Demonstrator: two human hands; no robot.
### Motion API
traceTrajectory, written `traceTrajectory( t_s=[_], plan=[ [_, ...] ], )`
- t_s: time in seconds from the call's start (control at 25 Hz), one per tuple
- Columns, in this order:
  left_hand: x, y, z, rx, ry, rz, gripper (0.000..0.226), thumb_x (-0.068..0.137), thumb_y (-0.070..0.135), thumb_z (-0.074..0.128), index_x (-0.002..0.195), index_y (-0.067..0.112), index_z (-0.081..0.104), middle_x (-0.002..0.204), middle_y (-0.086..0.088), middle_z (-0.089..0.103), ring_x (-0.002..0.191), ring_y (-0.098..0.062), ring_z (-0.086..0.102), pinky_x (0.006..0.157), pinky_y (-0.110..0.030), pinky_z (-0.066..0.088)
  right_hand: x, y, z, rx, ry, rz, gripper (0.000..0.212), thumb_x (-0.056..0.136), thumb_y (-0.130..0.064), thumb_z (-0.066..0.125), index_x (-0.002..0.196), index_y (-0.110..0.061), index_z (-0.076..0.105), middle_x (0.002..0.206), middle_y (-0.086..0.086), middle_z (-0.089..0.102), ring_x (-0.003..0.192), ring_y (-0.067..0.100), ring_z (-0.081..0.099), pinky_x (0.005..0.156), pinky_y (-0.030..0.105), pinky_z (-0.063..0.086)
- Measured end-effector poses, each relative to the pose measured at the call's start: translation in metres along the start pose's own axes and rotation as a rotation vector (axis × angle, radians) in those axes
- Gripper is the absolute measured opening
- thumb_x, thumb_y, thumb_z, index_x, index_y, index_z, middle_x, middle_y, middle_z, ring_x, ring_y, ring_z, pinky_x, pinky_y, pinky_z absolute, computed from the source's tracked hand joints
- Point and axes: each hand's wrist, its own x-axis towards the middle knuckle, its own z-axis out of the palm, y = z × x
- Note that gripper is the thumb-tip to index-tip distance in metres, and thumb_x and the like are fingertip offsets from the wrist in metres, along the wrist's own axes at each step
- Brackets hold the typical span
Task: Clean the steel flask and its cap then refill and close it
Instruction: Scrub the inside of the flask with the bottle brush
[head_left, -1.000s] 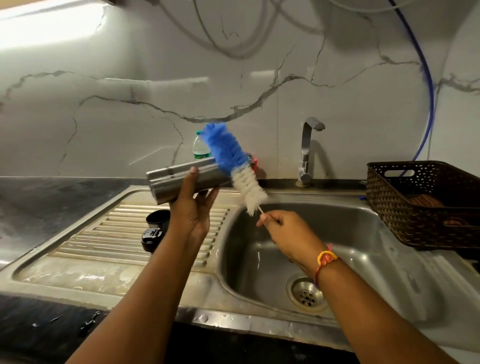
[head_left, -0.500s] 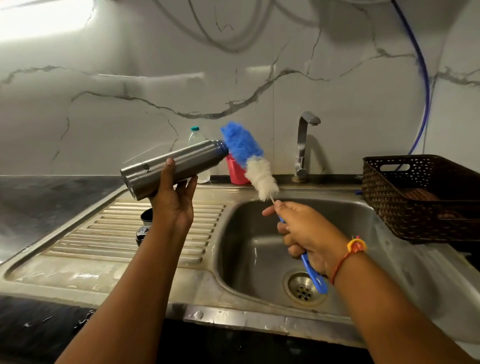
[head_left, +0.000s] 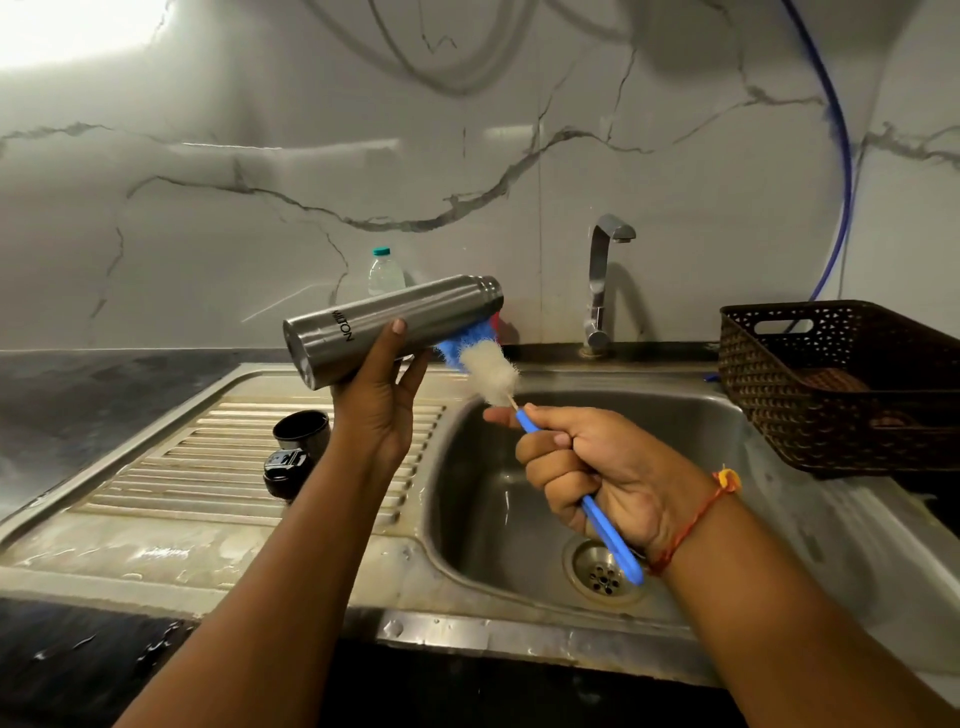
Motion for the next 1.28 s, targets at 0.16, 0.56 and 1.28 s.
traceTrajectory(
  t_s=[0.16,0.56,1.28],
  plan=[
    [0.011,0.009,-0.013,-0.047,0.039,0.049,0.05,0.087,0.005,0.074,0.129,0.021,0.055,0.138,-0.01,0.063,0.126,-0.027,0.063,0.097,-0.047,0.057,-0.004,-0.003,-0.002,0.04,-0.122,0.032,0.037,0.094,-0.025,0.05,0.126,-0.009,0.06,0.055,-0.008,0.028,0.043,0.0,0.017,0.034,0.009,0.018],
    [0.009,0.009,-0.017,0.023,-0.02,0.056,0.06,0.088,0.004,0.073,0.142,0.016,0.049,0.141,-0.013,0.061,0.126,-0.027,0.063,0.098,-0.048,0.057,0.0,-0.004,-0.007,0.078,-0.194,0.044,0.034,0.095,-0.023,0.053,0.123,-0.006,0.062,0.053,-0.007,0.033,0.043,0.0,0.02,0.033,0.009,0.021],
    [0.004,0.01,-0.013,-0.055,0.052,-0.019,0.041,0.089,0.007,0.072,0.123,0.026,0.058,0.135,-0.008,0.063,0.125,-0.029,0.063,0.098,-0.053,0.055,0.019,0.002,-0.013,-0.353,0.488,-0.298,0.029,0.103,-0.018,0.036,0.112,-0.009,0.061,0.054,-0.005,0.036,0.035,0.002,0.024,0.031,0.016,0.018]
  ],
)
